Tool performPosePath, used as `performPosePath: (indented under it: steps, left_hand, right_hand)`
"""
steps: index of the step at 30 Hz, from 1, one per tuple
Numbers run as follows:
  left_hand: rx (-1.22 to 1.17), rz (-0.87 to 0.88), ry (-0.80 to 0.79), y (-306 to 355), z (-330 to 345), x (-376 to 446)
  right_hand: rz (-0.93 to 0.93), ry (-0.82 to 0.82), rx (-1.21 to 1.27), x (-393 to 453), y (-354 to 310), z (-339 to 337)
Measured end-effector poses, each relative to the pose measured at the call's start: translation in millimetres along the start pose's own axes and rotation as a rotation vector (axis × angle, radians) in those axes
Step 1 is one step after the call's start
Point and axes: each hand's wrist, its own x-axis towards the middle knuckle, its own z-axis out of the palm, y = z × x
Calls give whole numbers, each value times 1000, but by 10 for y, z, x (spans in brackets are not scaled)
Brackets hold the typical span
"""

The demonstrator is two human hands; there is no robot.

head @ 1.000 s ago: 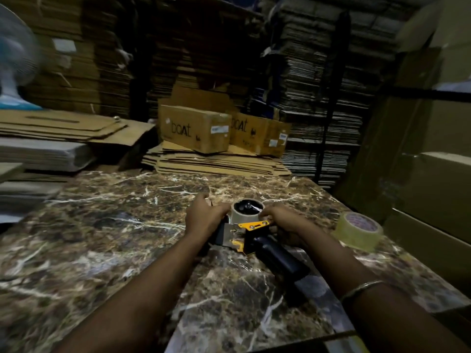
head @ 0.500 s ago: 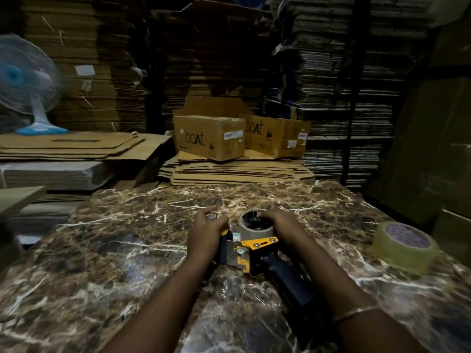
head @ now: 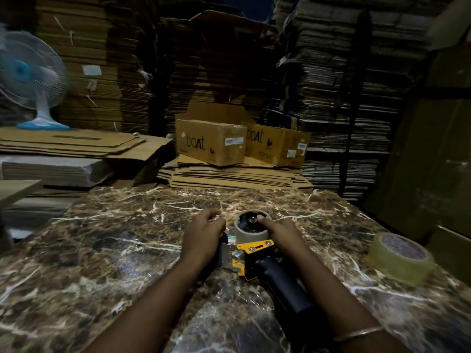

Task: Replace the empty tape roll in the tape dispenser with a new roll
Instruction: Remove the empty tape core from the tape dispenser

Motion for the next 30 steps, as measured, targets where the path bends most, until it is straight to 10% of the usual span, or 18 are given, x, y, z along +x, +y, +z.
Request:
performPosePath:
  steps: [13, 21, 30]
  left_hand:
    - [131, 195, -136, 156, -229, 51]
    - [611, 335, -93, 139, -276, 66]
    - [338, 261, -301, 238, -442, 123]
  right_hand:
    - [-342, -31, 123, -157, -175, 63]
    - [-418, -105, 169, -249, -317, 48]
    - [-463, -258, 142, -292, -484, 10]
